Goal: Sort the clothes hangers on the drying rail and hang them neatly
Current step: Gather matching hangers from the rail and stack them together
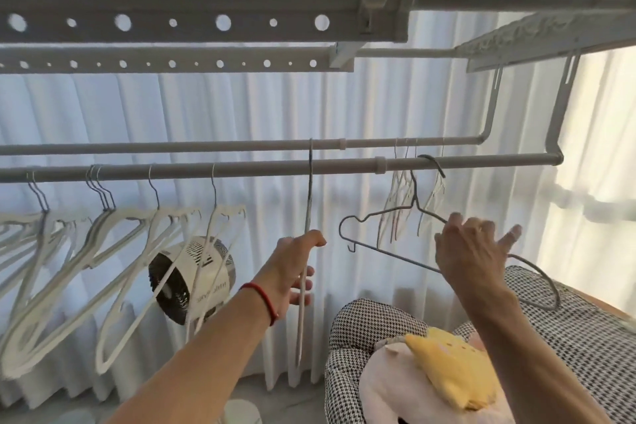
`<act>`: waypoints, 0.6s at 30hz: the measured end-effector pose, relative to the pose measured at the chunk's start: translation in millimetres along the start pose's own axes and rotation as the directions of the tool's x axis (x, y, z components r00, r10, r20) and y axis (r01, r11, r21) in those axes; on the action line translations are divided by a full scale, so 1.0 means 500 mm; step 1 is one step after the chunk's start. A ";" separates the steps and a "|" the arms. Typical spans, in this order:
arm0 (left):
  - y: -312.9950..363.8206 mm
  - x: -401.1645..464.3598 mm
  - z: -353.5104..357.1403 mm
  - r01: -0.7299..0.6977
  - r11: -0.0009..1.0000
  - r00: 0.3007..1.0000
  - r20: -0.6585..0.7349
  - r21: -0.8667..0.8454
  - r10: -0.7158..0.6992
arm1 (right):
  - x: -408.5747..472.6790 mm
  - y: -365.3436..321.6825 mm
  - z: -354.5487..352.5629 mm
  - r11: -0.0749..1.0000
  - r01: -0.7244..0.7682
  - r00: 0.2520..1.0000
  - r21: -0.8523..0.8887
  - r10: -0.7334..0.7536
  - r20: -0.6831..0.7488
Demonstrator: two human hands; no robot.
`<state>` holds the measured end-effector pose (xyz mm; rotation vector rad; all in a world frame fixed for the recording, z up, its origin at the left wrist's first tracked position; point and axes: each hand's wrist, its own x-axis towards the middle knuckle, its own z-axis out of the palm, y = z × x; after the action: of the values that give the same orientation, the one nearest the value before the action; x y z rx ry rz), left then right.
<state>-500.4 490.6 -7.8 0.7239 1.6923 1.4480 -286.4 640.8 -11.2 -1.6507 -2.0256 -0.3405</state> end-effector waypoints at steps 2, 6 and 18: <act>0.001 -0.001 0.013 -0.060 0.997 0.997 -0.034 0.051 0.062 | 0.016 0.011 0.016 0.997 0.071 0.997 0.006 -0.071 -0.015; 0.000 0.007 0.030 -0.140 0.987 0.989 -0.036 0.081 0.143 | 0.052 0.019 0.003 0.988 0.152 0.978 0.003 -0.150 -0.144; -0.029 -0.017 0.025 -0.160 0.985 0.986 -0.035 0.068 0.163 | 0.125 -0.032 0.016 0.931 0.345 0.934 0.118 -0.352 0.053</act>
<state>-484.4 487.5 -20.8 0.8909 1.7515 1.5333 -312.1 693.4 16.8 -1.2516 -2.3515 -0.2903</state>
